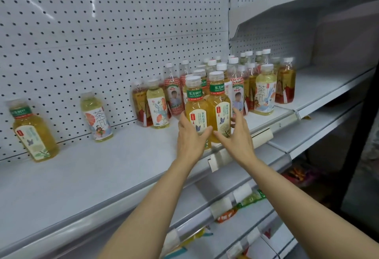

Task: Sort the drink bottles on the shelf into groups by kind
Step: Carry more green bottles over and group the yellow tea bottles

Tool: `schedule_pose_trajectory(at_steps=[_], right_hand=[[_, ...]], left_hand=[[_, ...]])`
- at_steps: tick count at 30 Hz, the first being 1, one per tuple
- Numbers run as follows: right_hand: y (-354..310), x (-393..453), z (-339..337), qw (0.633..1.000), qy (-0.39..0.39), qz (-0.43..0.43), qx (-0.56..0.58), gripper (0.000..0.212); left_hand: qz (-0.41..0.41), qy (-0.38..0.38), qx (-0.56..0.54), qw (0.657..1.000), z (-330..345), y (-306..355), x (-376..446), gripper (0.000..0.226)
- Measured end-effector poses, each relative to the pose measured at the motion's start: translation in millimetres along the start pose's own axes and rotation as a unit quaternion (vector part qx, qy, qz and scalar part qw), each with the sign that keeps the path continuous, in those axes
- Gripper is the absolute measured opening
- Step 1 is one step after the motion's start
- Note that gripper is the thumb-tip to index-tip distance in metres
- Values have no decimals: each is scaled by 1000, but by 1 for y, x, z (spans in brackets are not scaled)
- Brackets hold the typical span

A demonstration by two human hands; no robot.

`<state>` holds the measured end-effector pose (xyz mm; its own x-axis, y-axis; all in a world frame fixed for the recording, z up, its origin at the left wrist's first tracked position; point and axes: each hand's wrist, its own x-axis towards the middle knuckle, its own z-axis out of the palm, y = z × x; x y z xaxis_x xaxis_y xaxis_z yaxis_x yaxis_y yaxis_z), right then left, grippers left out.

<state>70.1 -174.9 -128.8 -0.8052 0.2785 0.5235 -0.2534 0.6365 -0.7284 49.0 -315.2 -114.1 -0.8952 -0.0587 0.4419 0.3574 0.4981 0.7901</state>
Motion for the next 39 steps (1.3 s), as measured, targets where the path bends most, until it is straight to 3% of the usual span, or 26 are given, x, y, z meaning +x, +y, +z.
schedule_pose_trajectory(at_steps=[5,12,18,27,34,39], right_hand=[[-3,12,18,1000,8,12,-19,102],[-10,25,19,997,-7,30,-75,82],[-26,17,18,998,-3,5,-62,78],[-103,-33,56,997,-71,-38,-7,77],[-177,-67,122,988,-136,-75,-9,84],[-228,-81,179,985,-155,-82,7,76]], left_hand=[[-26,33,-29,999,-7,-12,2,91],[-51,114,-30,992,-44,-14,-9,92],[-36,172,-34,984,-81,-14,-30,89],[-52,247,-6,968,-167,-37,-47,90],[-102,280,4,954,-258,-87,-45,83],[-129,274,35,952,-318,-125,-41,84]])
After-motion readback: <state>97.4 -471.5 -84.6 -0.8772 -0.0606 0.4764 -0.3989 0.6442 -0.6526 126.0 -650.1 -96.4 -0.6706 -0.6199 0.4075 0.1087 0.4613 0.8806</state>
